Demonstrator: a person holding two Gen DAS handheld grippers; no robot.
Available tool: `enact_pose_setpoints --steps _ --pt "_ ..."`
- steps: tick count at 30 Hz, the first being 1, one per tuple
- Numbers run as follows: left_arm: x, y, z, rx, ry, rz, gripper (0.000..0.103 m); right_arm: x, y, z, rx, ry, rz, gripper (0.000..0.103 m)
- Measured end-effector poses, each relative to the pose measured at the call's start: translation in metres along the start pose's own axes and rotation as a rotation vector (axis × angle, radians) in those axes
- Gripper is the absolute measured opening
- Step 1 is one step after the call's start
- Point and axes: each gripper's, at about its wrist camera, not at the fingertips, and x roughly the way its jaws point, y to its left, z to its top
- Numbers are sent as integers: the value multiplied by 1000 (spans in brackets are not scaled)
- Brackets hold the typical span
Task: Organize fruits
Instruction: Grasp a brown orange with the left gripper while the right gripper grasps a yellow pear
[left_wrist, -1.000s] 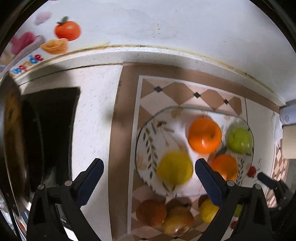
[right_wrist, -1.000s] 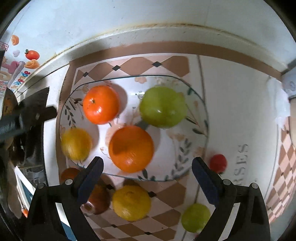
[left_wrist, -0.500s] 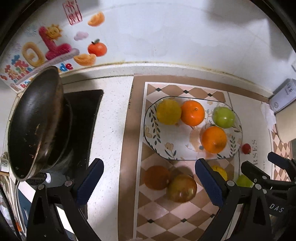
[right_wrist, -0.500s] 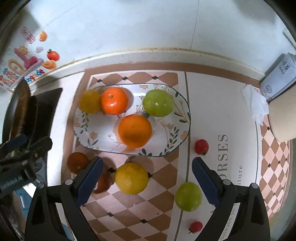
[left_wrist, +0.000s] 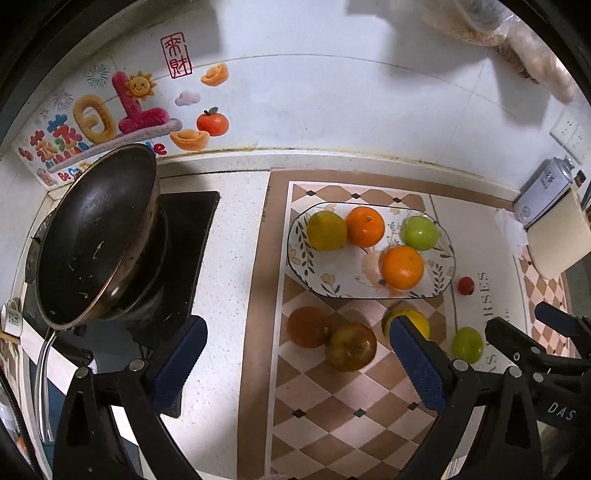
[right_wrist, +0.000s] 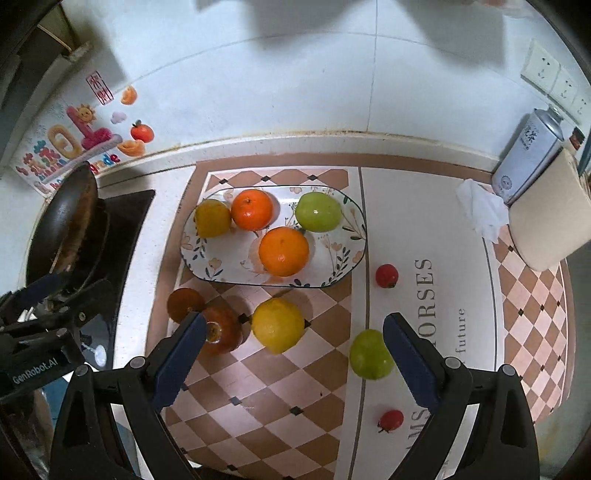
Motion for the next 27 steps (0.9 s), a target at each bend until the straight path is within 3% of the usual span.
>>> enact_pose_setpoints --steps 6,10,14,20,25,27 --pt "1 6 -1 -41 3 -9 101 -12 -4 -2 27 -14 26 98" --pt "29 23 3 -95 63 9 103 7 -10 -1 44 30 44 98" --pt "66 43 6 -161 144 25 103 57 -17 -5 87 143 82 98" --pt "130 61 4 -249 301 -13 103 148 -30 -19 234 318 196 98" --pt "169 56 0 -267 405 -71 103 179 -32 -25 285 367 225 96" --pt "180 51 -2 -260 438 -97 103 188 -32 -26 299 381 233 89"
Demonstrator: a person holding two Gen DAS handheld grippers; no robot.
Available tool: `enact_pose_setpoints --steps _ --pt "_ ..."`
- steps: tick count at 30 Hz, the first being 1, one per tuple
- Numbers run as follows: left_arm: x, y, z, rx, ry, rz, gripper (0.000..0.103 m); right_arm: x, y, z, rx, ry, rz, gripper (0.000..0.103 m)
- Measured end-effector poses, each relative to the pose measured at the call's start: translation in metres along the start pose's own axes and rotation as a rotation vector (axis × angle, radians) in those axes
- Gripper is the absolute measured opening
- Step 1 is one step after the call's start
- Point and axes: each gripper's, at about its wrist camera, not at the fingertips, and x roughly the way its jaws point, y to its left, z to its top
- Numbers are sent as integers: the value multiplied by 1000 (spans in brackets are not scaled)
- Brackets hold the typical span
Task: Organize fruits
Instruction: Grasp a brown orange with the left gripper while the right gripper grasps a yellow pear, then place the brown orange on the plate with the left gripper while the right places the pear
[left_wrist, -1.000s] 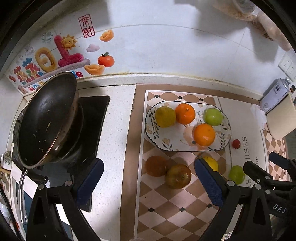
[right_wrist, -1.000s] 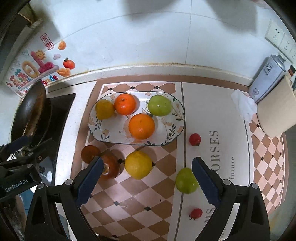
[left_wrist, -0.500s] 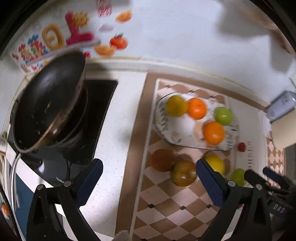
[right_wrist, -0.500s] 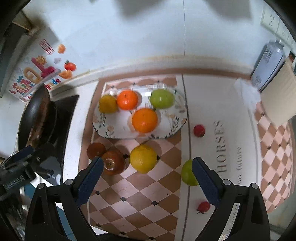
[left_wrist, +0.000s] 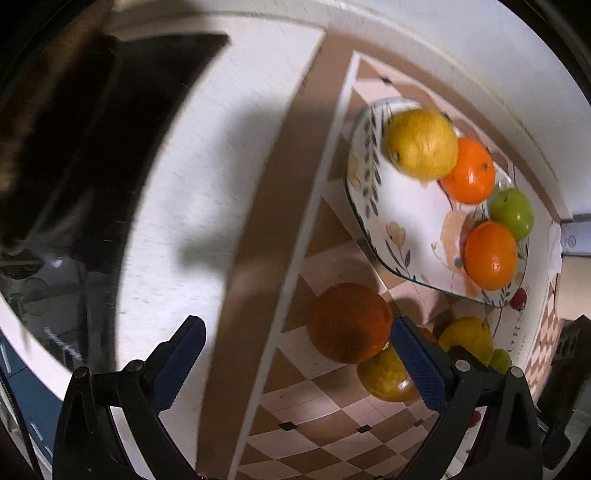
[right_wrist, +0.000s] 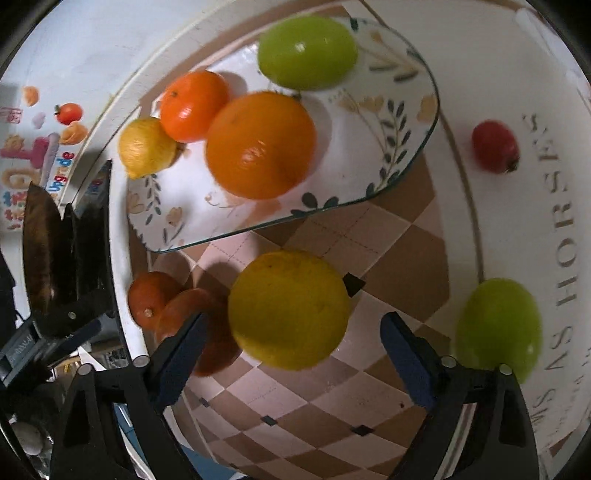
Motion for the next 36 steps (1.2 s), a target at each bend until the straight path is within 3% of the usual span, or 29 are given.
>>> enact_pose_setpoints --steps 4,7,8,9,11,12,19,25,29,31,36 --pt "17 -10 1 12 43 -48 103 7 -1 1 0 3 15 79" --pt "28 -18 1 20 60 -89 100 8 2 2 -8 -1 6 79" --pt "30 -21 2 26 62 -94 90 9 3 3 -10 -1 3 79" --pt "34 -25 1 35 65 -90 71 10 5 3 -17 -1 -3 78" --pt "39 -29 -1 52 77 -88 55 11 8 3 -33 -1 -17 75" --pt "39 -31 -1 64 68 -73 55 10 9 3 -40 -3 -26 65" --pt "30 -20 -41 129 23 11 55 8 8 -14 -94 47 -63 65" --pt "42 -9 -69 119 25 27 55 8 7 -28 -138 41 -84 68" --pt "42 -11 -71 123 0 35 55 12 12 -28 -150 38 -105 69" --pt "34 -7 -72 127 -13 35 55 14 18 -28 -175 19 -113 65" --pt "1 -9 -61 141 -72 22 55 14 26 -31 -194 -6 -117 64"
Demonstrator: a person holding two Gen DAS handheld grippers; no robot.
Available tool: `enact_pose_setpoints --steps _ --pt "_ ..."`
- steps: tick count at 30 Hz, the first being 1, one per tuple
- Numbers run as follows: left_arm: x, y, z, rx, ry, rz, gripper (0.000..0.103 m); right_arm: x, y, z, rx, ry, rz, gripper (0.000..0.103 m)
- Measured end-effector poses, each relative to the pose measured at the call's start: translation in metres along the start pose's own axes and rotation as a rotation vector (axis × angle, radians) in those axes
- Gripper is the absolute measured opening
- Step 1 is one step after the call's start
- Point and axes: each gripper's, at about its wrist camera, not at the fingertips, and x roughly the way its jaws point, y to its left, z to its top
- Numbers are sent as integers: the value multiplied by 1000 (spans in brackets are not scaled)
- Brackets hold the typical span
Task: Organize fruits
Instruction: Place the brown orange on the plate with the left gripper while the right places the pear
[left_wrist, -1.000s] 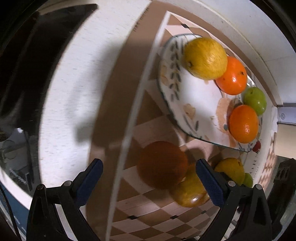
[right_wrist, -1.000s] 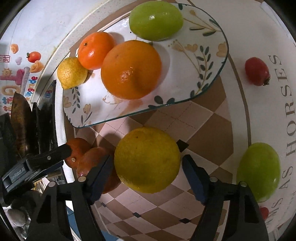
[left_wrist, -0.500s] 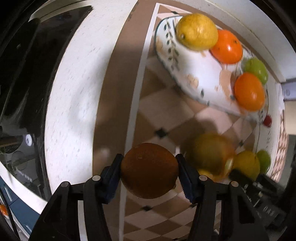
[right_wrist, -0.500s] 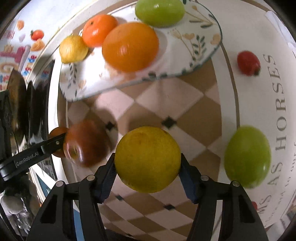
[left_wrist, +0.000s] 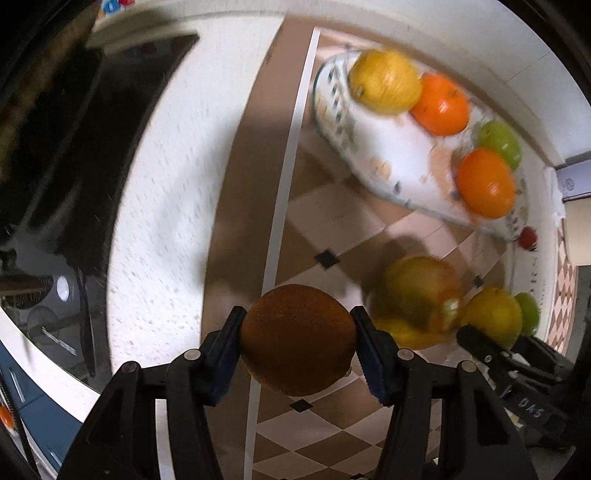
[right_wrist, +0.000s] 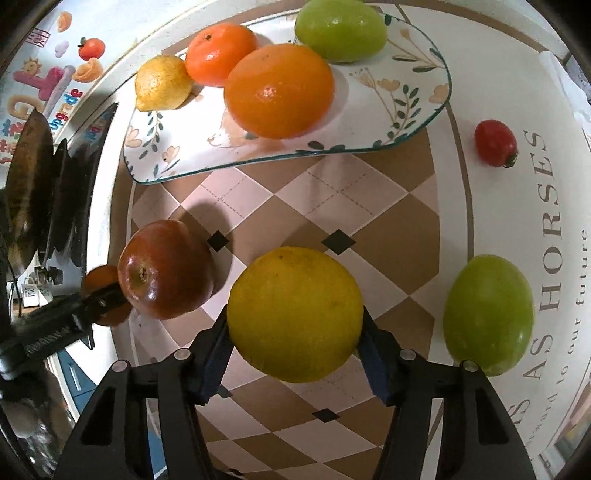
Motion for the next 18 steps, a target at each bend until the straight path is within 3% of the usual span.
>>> enact_pose_setpoints --steps 5,9,14,18 --pt "-44 -14 24 9 -87 -60 55 -31 2 1 2 -87 34 64" --pt "-67 -38 66 36 -125 -93 55 -67 -3 26 34 -177 67 64" --pt "-50 -59 125 70 -63 -63 55 -75 -12 65 50 -212 30 63" --pt "-26 -65 135 69 5 -51 55 -68 -29 103 65 -208 -26 61"
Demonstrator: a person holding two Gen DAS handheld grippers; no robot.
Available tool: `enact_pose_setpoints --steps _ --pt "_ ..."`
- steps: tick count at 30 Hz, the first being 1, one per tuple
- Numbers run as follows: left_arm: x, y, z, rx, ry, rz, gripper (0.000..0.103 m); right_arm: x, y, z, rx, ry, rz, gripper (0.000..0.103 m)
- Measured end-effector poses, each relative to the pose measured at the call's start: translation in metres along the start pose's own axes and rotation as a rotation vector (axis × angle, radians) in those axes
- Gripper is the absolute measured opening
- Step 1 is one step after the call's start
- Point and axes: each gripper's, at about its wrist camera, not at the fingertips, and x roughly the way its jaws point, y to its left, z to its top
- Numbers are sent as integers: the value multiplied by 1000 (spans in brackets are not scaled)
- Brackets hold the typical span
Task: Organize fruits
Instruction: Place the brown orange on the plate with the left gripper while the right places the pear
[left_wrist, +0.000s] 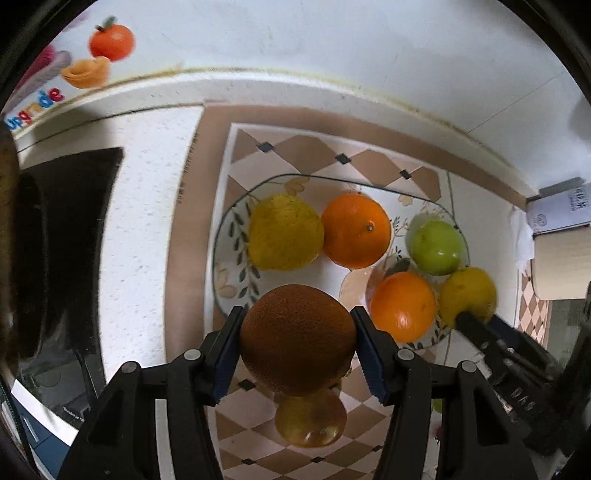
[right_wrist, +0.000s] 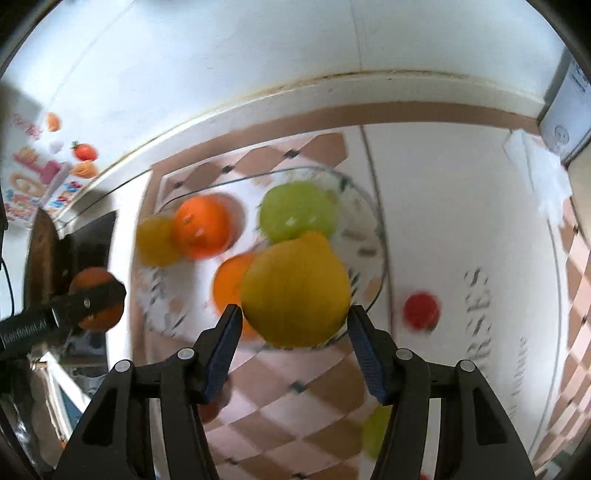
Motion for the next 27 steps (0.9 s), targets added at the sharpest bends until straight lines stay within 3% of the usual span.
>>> enact_pose_setpoints --steps 2,8,9,10,12,14,20,27 --pt "8 -3 4 -2 30 5 55 2 -6 10 13 10 -18 61" --pt "28 -1 7 -43 90 -5 56 10 -25 22 52 45 34 61" --pt "25 0 7 -47 76 -8 69 7 -28 17 60 42 43 63" --pt "23 1 7 -49 60 -4 90 5 -28 17 63 40 45 66" --pt "20 0 7 -43 36 22 99 1 -31 18 61 48 33 92" --pt "19 1 6 -42 27 40 99 -1 -29 17 47 54 6 97" --pt "4 2 -10 -2 -22 129 100 -9 -13 5 -41 45 -110 97" --pt "-28 4 -44 20 -113 181 99 -26 2 -9 -90 9 -144 97"
